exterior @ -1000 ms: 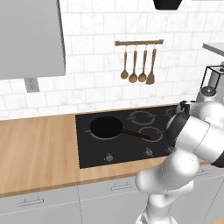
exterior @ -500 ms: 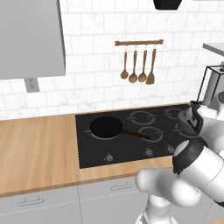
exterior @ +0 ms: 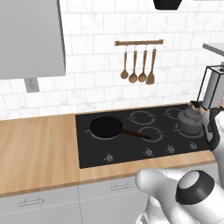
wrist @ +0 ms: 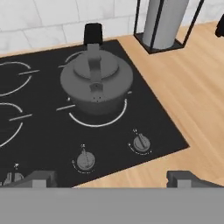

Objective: Pick the kettle from the counter and place it on a stove burner. Then turn the burner on.

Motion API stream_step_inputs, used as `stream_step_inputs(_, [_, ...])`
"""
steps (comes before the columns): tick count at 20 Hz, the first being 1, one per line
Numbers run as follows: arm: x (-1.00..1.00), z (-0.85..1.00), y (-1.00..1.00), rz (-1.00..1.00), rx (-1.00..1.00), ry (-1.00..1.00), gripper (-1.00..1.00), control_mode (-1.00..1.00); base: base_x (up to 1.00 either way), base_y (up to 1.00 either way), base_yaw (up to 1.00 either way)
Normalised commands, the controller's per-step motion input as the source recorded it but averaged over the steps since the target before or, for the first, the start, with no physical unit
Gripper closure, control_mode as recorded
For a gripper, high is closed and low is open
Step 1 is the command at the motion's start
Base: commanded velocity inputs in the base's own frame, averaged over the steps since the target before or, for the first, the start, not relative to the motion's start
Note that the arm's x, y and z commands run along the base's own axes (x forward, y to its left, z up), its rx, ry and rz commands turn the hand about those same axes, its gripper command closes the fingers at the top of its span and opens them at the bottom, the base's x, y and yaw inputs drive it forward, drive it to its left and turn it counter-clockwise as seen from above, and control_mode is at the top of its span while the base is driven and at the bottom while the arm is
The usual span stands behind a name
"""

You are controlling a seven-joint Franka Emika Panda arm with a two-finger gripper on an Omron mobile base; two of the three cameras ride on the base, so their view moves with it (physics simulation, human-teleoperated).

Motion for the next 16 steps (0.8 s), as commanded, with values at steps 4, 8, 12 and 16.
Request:
stream_step_inputs(4, [-0.54, 0.00, 0.00, 0.27, 0.00, 0.15, -1.00, -1.00, 0.00, 0.00, 0.00])
stream_step_inputs(8, [-0.24, 0.00, 0.00, 0.24, 0.00, 0.20, -1.00, -1.00, 0.00, 0.00, 0.00])
stream_step_inputs(12, [0.00, 0.00, 0.00, 0.21, 0.00, 0.21, -1.00, -1.00, 0.00, 0.00, 0.00])
stream_step_inputs(16, [0.00, -0.05, -0.02, 0.14, 0.00, 0.23, -1.00, -1.00, 0.00, 0.00, 0.00])
